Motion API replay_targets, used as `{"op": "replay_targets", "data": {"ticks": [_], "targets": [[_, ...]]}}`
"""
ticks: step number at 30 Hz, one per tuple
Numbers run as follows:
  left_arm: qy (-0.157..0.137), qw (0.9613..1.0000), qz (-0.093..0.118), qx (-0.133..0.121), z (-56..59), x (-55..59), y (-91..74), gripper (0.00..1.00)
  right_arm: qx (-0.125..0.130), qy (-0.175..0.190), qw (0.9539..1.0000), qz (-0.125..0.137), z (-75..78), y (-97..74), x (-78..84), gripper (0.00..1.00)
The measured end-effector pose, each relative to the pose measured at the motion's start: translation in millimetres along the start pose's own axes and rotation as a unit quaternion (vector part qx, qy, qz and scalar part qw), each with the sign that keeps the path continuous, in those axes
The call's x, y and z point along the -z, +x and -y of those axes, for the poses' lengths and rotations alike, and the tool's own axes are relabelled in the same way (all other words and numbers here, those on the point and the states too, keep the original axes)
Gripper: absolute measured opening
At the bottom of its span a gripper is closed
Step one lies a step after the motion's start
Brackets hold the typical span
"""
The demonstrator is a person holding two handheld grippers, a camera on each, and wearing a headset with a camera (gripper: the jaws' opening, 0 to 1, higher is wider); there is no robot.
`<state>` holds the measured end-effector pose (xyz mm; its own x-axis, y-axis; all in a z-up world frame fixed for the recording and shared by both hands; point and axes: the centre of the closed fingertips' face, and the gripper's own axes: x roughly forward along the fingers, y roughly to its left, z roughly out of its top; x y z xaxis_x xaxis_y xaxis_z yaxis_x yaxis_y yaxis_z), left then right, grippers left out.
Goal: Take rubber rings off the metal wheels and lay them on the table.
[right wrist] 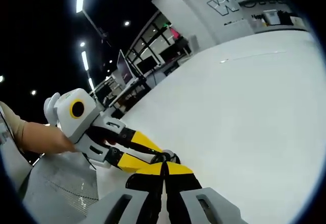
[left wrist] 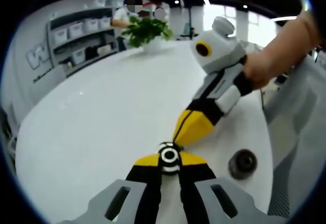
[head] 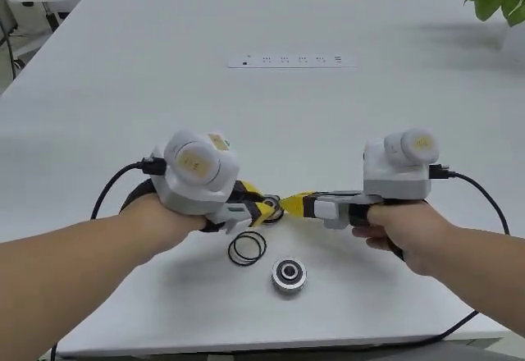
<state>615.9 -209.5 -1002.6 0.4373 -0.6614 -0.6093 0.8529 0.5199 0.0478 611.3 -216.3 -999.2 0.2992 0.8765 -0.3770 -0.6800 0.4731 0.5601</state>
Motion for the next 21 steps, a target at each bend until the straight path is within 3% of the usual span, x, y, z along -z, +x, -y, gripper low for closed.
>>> {"op": "replay_targets", "data": {"ticks": [9, 11, 12, 13, 14, 21], "targets": [[0.003, 1.0, 0.001, 0.0, 0.3, 0.0, -0.5, 0.12, -0.01, 0.001, 0.9999, 0.003, -8.5, 1.2, 1.1, 0.0], [0.003, 1.0, 0.002, 0.001, 1.0, -0.1, -0.3, 0.12, -0.024, 0.001, 0.9997, 0.005, -16.4, 2.2, 0.1, 0.0], [0.006, 1.0, 0.002, -0.001, 0.2, -0.8, -0.2, 0.12, -0.053, -0.004, 0.9985, 0.014, -29.6, 3.9, -2.6, 0.0], [0.004, 1.0, 0.003, 0.0, 0.8, -0.8, -0.4, 0.12, -0.053, -0.003, 0.9986, 0.004, -29.5, 1.7, 0.2, 0.0], [0.003, 1.0, 0.003, 0.0, 1.0, -0.9, -0.6, 0.12, -0.042, -0.007, 0.9991, 0.009, -24.7, 3.2, -2.5, 0.0], [-0.004, 1.0, 0.004, -0.003, 0.5, -1.4, -1.0, 0.12, -0.029, 0.0, 0.9995, 0.009, -13.5, 1.2, -0.8, 0.0]]}}
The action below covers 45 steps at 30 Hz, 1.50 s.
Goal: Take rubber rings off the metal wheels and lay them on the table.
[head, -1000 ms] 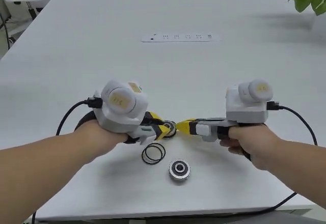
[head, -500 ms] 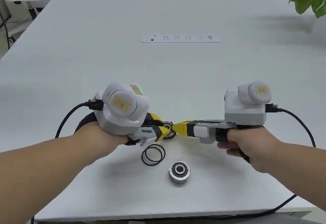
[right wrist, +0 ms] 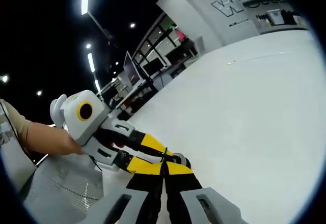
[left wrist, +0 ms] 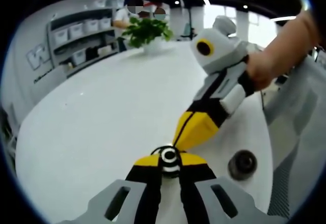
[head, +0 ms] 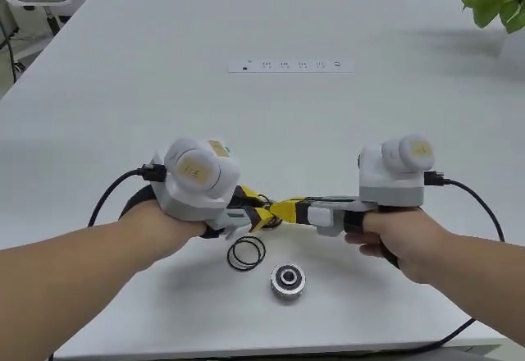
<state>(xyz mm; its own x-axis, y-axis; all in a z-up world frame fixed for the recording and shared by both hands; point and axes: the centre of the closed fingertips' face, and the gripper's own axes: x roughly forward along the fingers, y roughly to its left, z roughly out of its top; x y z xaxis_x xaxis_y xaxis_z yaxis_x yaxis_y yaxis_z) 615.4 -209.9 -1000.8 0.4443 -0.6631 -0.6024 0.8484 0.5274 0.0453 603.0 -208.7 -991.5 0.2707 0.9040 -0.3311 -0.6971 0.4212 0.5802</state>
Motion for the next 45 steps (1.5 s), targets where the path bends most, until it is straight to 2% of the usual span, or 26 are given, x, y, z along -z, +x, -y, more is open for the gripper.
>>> {"op": "replay_targets", "data": {"ticks": [5, 12, 16, 19, 29, 33, 45], "targets": [[0.0, 1.0, 0.001, 0.0, 1.0, -0.4, -0.4, 0.13, 0.014, -0.002, 0.9999, -0.004, 6.6, -2.9, 1.8, 0.0], [0.009, 0.9999, 0.002, 0.012, 3.9, -0.7, -3.0, 0.17, 0.01, 0.002, 0.9999, 0.0, 3.8, -4.9, -1.8, 0.0], [0.008, 0.9998, 0.011, 0.013, 4.8, -5.0, -10.0, 0.18, 0.007, 0.003, 1.0, 0.003, 1.5, -6.0, -4.0, 0.0], [0.009, 0.9996, 0.015, 0.02, 7.5, -5.8, -14.3, 0.23, 0.006, 0.005, 0.9999, 0.008, 3.1, -6.9, -8.2, 0.0], [0.008, 0.999, 0.035, 0.028, 12.8, -12.0, -38.5, 0.3, -0.003, 0.009, 0.9998, 0.02, -5.8, -9.5, -15.9, 0.0], [-0.002, 0.9984, 0.049, 0.028, 13.2, -16.4, -49.4, 0.34, -0.007, 0.011, 0.9996, 0.024, -10.8, -9.8, -18.9, 0.0], [-0.01, 0.9972, 0.066, 0.032, 13.0, -13.9, -75.5, 0.44, -0.026, 0.019, 0.9993, 0.019, -26.4, -5.7, -17.2, 0.0]]}}
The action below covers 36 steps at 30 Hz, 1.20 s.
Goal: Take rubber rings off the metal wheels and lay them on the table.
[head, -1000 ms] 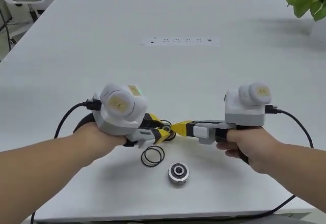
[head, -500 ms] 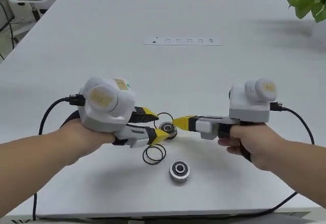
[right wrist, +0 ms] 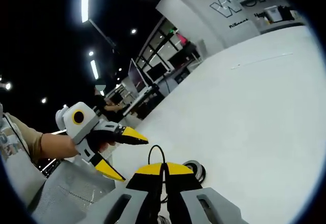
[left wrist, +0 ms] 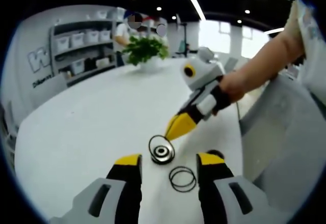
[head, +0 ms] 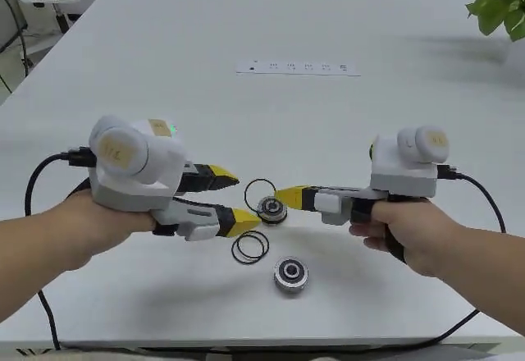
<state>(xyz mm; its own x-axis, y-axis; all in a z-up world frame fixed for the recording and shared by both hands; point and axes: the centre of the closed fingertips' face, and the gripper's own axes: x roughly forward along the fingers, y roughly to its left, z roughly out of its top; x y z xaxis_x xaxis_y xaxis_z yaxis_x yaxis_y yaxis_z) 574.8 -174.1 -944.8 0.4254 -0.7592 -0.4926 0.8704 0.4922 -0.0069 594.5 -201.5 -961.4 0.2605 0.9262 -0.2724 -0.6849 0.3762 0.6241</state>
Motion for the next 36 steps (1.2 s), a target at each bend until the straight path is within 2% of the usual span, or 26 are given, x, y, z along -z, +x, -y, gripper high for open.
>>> {"op": "replay_targets", "data": {"ticks": [11, 21, 36], "targets": [[-0.007, 0.9999, 0.007, 0.003, 4.7, 5.1, -17.1, 0.54, -0.011, 0.01, 0.9995, -0.03, -5.8, 4.4, 14.6, 0.0], [-0.014, 0.9998, 0.01, -0.001, 4.5, 12.1, -30.3, 0.58, -0.013, 0.01, 0.9968, -0.078, -3.9, 10.3, 36.4, 0.0], [-0.022, 0.9997, 0.003, -0.007, 5.3, 24.8, -37.3, 0.6, -0.002, -0.008, 0.9919, -0.126, -1.1, 16.7, 55.6, 0.0]]}}
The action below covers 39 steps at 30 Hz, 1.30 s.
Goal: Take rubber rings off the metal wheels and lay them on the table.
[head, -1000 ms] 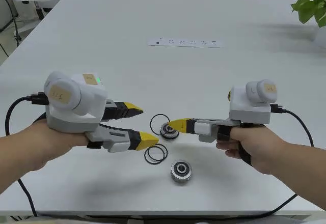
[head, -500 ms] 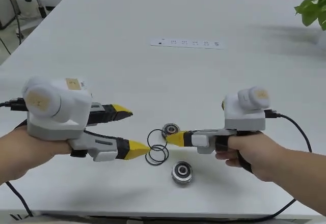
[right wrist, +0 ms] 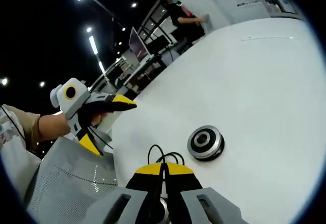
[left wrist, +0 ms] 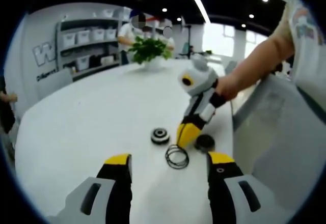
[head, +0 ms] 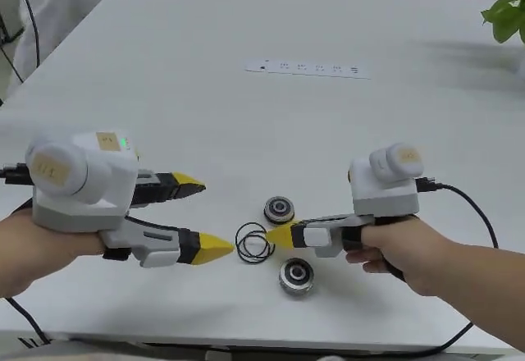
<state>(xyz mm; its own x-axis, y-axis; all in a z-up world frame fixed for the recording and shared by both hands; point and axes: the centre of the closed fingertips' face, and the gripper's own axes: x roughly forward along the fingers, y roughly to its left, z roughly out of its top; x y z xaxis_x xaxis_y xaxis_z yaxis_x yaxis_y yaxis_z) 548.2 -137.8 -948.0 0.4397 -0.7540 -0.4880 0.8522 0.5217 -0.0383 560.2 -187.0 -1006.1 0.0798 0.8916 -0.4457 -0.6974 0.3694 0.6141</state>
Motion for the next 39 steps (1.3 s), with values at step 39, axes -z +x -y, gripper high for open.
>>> {"op": "replay_targets", "data": {"ticks": [39], "targets": [[-0.001, 0.9999, -0.015, 0.006, -2.2, 2.2, 3.2, 0.61, 0.016, -0.043, 0.9983, 0.035, -5.6, -21.9, -16.9, 0.15]]}}
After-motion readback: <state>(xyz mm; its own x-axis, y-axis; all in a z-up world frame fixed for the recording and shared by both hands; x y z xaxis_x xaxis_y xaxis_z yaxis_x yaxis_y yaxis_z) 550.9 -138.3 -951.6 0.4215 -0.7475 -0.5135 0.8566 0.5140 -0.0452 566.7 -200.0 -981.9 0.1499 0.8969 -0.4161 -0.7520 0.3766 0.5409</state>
